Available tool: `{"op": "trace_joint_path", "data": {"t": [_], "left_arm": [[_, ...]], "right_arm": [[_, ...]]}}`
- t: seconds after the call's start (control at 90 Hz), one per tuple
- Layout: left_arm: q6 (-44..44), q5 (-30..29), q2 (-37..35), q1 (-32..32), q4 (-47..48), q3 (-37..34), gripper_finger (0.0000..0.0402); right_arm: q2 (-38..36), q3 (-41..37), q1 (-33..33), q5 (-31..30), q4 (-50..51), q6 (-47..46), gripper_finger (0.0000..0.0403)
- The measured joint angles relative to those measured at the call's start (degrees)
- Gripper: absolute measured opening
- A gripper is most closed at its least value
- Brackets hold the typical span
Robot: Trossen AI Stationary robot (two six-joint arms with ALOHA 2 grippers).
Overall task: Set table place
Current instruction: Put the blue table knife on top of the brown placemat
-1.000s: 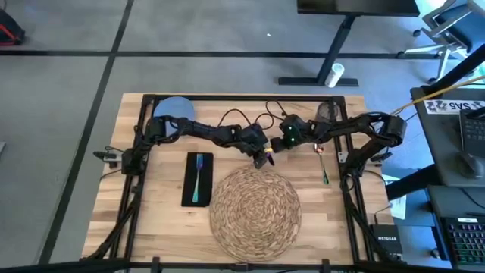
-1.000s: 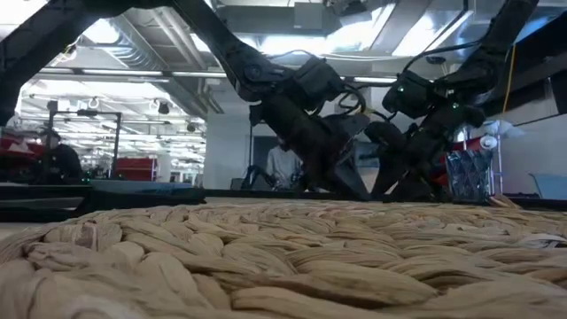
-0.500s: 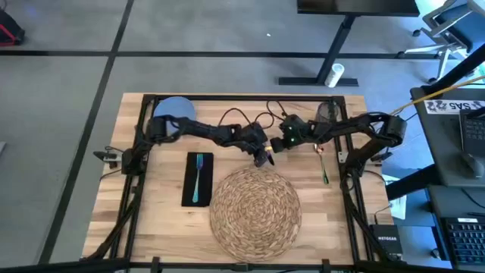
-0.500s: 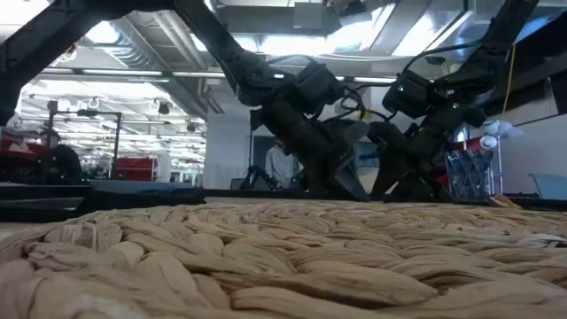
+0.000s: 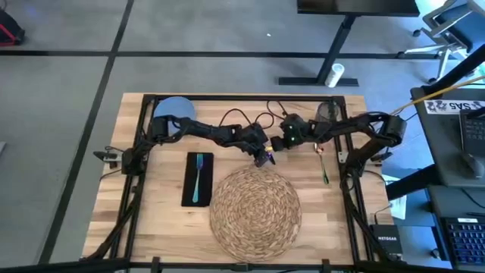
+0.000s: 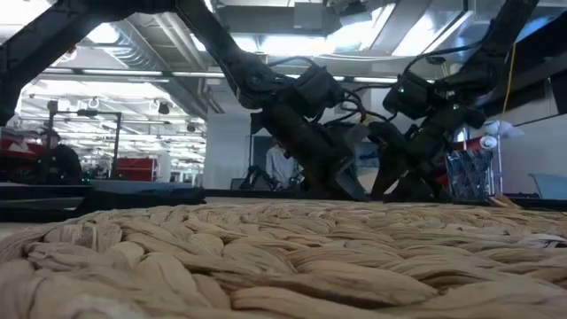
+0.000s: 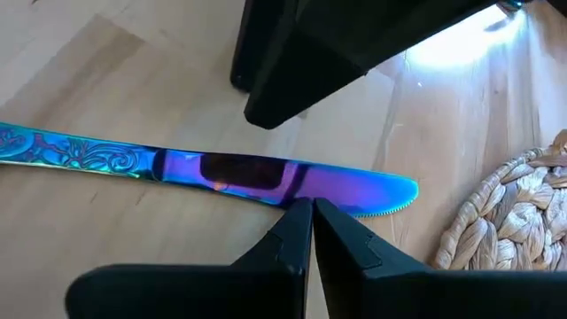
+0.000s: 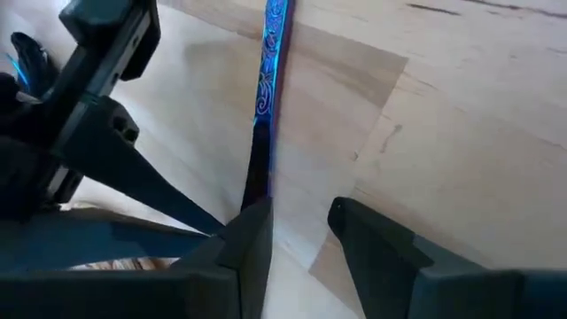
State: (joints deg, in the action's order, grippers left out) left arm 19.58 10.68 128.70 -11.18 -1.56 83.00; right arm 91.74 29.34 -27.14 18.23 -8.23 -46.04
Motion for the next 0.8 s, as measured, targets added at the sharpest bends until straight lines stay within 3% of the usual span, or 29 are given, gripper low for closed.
{"op": "trace_joint_path", "data": {"t": [0.8], "left_arm": [[-0.05,0.09,0.16,-0.07,-0.46,-0.04,0.0]], "right_arm": [[5.27,0.15,0.2,5.41,-8.56,0.22,0.0123]]}}
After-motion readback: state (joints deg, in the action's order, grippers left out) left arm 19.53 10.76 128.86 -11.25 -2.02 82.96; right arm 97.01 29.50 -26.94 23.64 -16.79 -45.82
